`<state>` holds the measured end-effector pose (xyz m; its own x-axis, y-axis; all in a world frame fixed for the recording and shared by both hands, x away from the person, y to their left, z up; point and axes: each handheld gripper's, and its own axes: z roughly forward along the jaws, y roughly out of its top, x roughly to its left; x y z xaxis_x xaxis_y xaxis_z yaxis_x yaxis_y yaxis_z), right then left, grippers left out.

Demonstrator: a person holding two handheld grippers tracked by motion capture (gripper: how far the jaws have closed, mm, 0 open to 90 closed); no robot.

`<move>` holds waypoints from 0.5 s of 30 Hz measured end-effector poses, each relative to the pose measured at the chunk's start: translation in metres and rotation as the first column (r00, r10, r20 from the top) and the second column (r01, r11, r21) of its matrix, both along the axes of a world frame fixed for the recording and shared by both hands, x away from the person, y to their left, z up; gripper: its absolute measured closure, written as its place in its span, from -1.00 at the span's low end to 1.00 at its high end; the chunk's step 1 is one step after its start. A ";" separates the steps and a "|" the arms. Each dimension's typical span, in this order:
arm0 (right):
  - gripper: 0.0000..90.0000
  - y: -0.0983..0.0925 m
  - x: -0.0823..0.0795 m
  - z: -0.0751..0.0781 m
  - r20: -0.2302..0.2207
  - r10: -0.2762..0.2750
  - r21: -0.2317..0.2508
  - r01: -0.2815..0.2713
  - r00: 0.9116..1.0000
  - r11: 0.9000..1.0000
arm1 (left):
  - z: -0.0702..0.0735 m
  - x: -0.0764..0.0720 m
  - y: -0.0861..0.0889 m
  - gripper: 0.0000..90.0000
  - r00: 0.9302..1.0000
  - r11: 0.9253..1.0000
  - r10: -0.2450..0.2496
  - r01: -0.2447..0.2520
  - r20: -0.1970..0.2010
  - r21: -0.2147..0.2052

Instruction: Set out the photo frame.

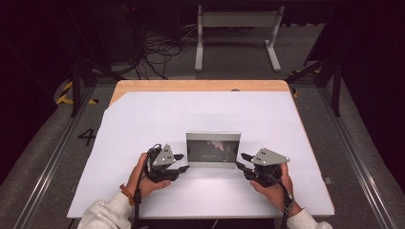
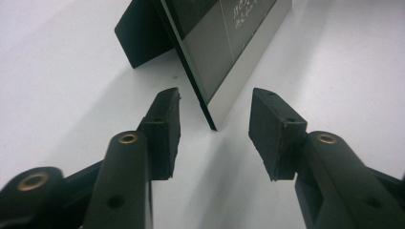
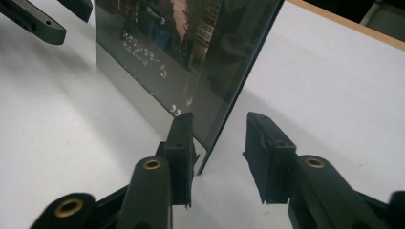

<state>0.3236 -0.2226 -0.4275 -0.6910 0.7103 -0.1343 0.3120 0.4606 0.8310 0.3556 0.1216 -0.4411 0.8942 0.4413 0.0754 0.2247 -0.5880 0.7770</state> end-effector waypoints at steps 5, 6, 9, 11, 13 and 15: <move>0.21 0.000 -0.003 -0.002 -0.015 0.031 -0.027 -0.032 0.999 0.999 | -0.002 -0.004 0.004 0.04 1.000 1.000 0.006 -0.006 0.003 0.015; 0.17 0.000 -0.003 -0.003 -0.020 0.043 -0.034 -0.043 0.999 0.998 | -0.003 -0.005 0.004 -0.01 1.000 1.000 0.009 -0.009 0.002 0.020; 0.08 -0.001 -0.006 -0.004 -0.020 0.056 -0.052 -0.057 0.998 0.997 | -0.006 -0.008 0.006 -0.14 1.000 0.999 0.010 -0.010 0.004 0.041; 0.03 -0.003 -0.007 -0.004 -0.018 0.055 -0.054 -0.056 0.998 0.997 | -0.006 -0.010 0.007 -0.19 1.000 0.999 0.013 -0.013 0.007 0.051; -0.04 -0.005 -0.009 -0.005 -0.023 0.054 -0.055 -0.055 0.998 0.997 | -0.007 -0.011 0.009 -0.30 1.000 0.998 0.024 -0.024 0.007 0.050; -0.12 -0.007 -0.010 -0.006 -0.027 0.047 -0.054 -0.049 0.999 0.997 | -0.008 -0.014 0.011 -0.38 1.000 0.998 0.031 -0.031 0.003 0.057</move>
